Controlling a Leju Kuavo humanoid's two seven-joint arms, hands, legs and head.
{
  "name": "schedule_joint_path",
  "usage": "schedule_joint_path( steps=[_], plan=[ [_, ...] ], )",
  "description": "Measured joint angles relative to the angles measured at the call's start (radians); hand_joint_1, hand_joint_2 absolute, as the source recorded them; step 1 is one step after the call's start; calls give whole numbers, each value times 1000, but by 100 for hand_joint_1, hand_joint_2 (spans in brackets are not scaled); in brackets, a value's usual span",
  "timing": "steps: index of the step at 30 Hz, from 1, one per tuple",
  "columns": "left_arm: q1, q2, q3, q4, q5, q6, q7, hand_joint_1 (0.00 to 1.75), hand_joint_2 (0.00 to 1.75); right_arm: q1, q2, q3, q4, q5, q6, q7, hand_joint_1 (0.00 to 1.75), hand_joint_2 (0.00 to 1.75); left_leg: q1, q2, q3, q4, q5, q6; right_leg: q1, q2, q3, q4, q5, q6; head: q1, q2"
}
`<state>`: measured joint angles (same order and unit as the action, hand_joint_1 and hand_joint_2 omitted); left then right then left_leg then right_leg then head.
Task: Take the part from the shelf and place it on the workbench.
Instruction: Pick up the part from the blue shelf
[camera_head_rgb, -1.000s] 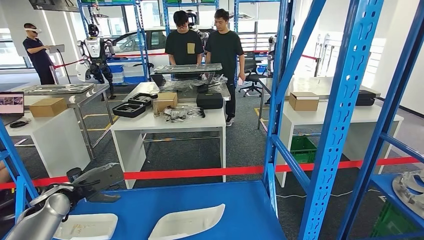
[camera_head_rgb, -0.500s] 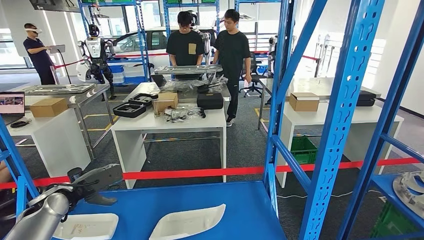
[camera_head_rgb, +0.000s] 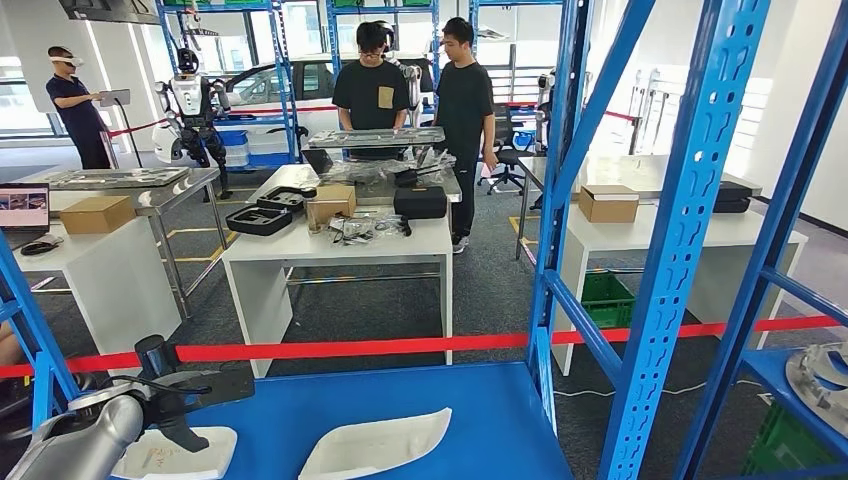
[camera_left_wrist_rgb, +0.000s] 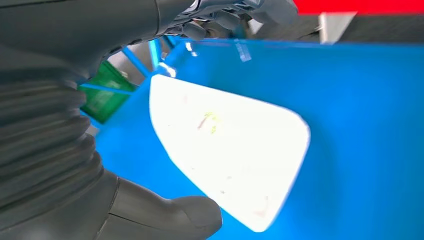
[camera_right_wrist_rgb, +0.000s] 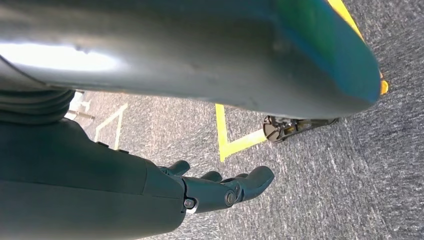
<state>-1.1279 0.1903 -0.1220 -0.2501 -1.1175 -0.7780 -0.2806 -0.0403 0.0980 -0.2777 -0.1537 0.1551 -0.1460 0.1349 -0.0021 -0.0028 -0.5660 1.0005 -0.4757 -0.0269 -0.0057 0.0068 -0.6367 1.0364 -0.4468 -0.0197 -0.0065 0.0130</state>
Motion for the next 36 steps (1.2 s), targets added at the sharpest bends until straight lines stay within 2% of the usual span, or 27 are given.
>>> schedule_joint_path(
  steps=[8,26,36],
  plan=[
    [29,-2,-76,12,-42,-9,37,0,175,0,0,0,0,1,0,-1,0,0,0,0,0,0,0,0,0,0,0,0,0,0,0,0],
    [84,16,-121,16,-60,-7,62,0,175,1,0,0,0,18,5,-11,0,0,0,0,0,0,0,0,0,0,0,0,0,0,0,0],
    [135,32,-159,20,-109,28,115,0,175,1,0,0,0,36,14,-15,0,0,0,0,0,0,0,0,0,0,0,0,0,0,0,0]
  ],
)
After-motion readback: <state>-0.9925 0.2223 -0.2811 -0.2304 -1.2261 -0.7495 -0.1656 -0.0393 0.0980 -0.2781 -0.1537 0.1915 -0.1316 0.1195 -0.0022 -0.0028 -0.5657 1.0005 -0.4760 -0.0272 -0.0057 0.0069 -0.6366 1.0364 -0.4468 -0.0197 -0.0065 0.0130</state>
